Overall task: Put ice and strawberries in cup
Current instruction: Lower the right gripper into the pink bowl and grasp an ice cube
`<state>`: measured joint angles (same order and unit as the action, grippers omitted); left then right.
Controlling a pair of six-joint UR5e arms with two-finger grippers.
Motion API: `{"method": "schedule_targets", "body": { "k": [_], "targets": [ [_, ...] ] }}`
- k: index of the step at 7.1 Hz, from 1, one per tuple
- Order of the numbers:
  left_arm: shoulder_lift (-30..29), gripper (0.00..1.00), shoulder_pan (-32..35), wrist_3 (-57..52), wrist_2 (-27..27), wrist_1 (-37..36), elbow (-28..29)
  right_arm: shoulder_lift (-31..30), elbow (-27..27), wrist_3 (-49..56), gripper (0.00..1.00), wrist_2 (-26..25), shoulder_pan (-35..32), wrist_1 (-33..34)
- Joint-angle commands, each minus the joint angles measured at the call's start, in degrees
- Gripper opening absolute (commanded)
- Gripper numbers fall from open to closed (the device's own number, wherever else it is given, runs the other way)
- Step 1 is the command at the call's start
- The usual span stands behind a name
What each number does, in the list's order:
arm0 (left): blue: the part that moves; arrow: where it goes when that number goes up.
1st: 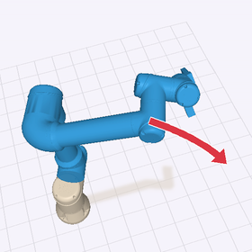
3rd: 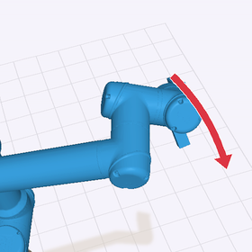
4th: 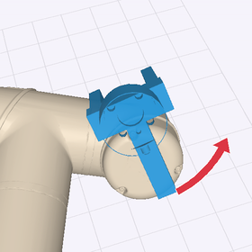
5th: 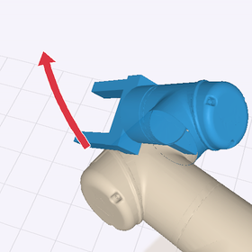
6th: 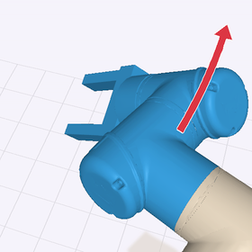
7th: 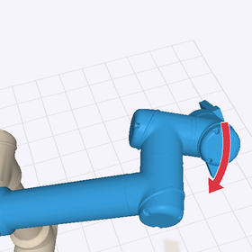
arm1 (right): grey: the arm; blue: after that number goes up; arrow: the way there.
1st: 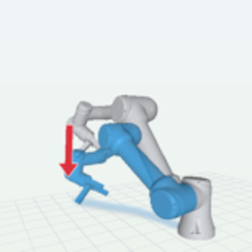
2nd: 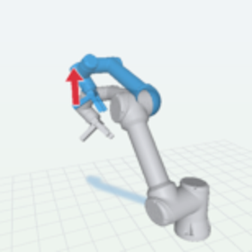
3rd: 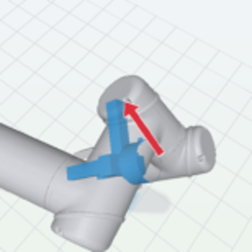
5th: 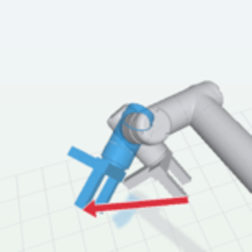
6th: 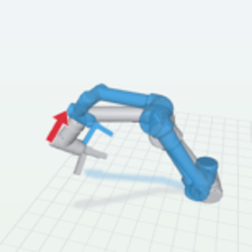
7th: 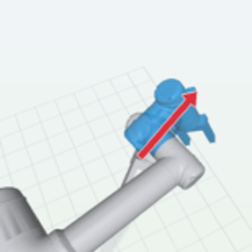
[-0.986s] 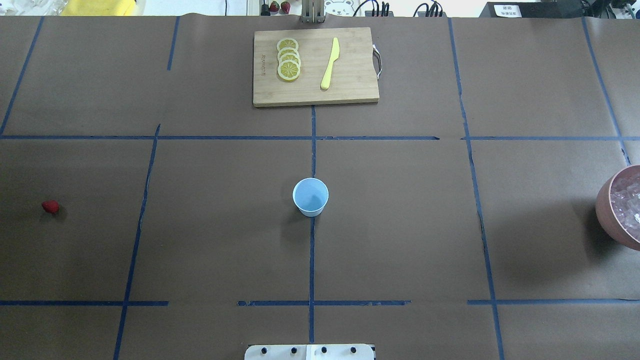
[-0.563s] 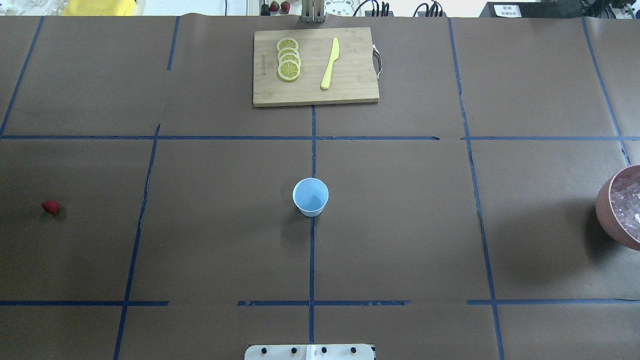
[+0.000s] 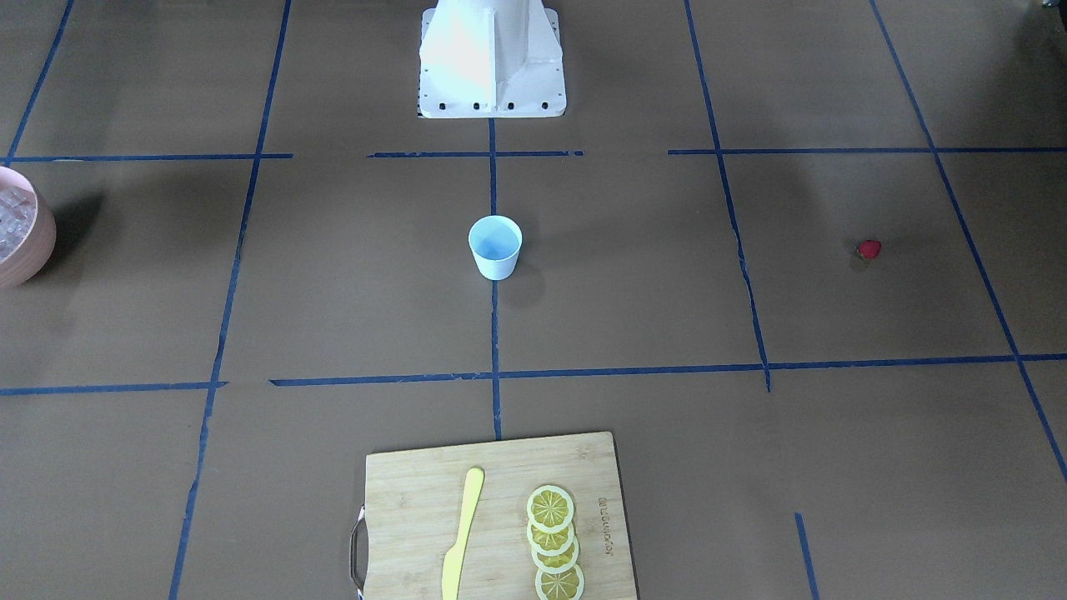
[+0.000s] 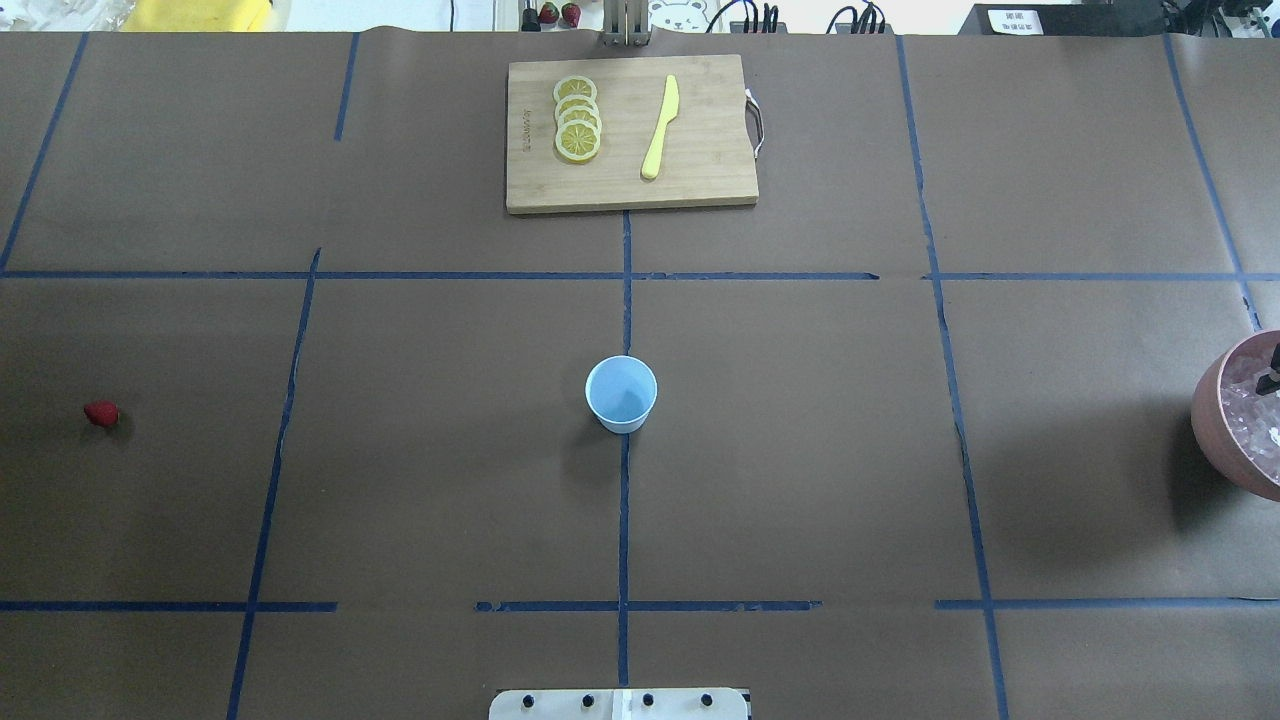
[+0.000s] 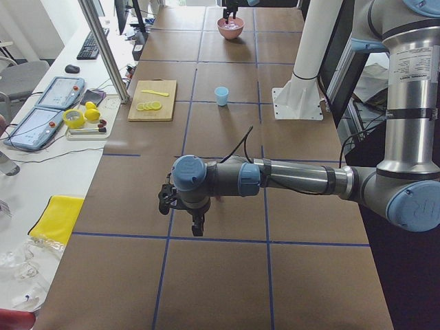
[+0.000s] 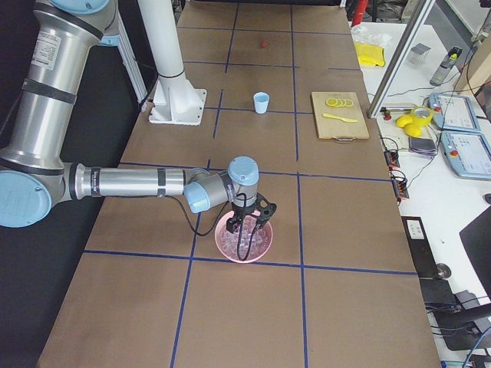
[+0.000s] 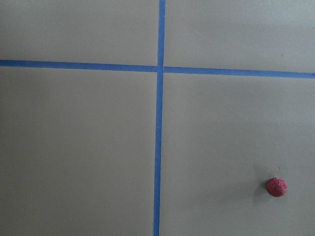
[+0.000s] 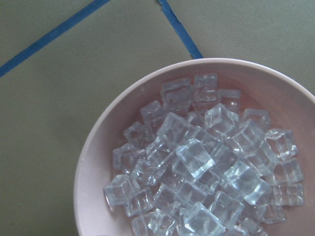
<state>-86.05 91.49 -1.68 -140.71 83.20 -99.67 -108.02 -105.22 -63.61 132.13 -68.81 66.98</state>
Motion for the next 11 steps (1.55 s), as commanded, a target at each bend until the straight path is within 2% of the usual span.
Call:
{"method": "schedule_targets", "body": {
  "k": [1, 3, 9, 11],
  "targets": [
    [0.01, 1.00, 0.00, 0.01, 0.00, 0.03, -0.52, -1.49, -0.08, -3.51, 0.95, -0.29, 1.56, -1.15],
    [1.32, 1.00, 0.00, 0.10, 0.00, -0.06, -2.71, -1.49, 0.36, -4.24, 0.78, -1.17, 2.19, -1.15],
    [1.59, 1.00, 0.00, 0.10, 0.00, -0.06, -3.07, -0.35, 1.94, -8.72, 0.77, -1.78, 3.59, -1.15],
    [1.59, 1.00, 0.00, 0.10, 0.00, -0.06, -3.25, -0.35, 2.21, -9.33, 0.74, -2.31, 3.59, -1.24]
  ]
}}
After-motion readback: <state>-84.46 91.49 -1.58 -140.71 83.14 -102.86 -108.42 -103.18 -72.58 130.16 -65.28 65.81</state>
